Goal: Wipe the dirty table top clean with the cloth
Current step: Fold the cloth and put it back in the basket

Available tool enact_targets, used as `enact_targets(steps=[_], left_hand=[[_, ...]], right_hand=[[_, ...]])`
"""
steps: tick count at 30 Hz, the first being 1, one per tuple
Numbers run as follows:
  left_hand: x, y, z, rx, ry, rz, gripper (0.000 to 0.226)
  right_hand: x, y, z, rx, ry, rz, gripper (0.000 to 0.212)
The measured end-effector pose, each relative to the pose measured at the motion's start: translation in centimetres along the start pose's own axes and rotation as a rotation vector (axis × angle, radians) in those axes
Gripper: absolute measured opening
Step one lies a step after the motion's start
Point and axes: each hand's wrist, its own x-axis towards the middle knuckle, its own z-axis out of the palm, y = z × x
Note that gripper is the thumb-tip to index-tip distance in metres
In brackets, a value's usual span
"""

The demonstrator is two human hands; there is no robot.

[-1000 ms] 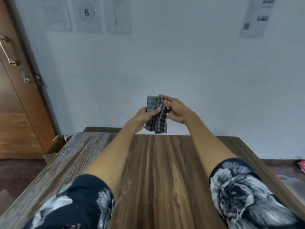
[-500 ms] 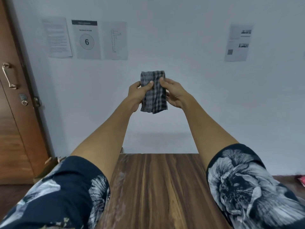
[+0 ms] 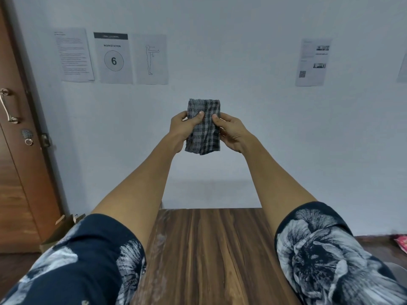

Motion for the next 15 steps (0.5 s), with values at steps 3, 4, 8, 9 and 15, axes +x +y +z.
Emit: enact_targets(steps=[3, 4, 8, 9, 15], left_hand=[[0.0, 0.0, -0.1, 0.015, -0.008, 0.003, 0.03], [0.0, -0.1, -0.1, 0.019, -0.009, 0.002, 0.03], [0.0, -0.4, -0.4, 0.03, -0.009, -0.005, 0.028], [0.0, -0.5, -0.4, 0.03, -0.008, -0.008, 0.028], [-0.3, -1.4, -0.5, 0.028, -0.013, -0.028, 0.027]], right_hand=[[-0.3, 0.0, 0.0, 0.008, 0.003, 0.002, 0.029], [-0.4, 0.1, 0.0, 0.008, 0.004, 0.004, 0.028], [-0.6, 0.4, -0.1, 0.011, 0.014, 0.006, 0.027], [-0.6, 0.5, -0.1, 0.012, 0.016, 0.007, 0.027], [-1.0, 1.5, -0.4, 0.009, 0.036, 0.018, 0.029]])
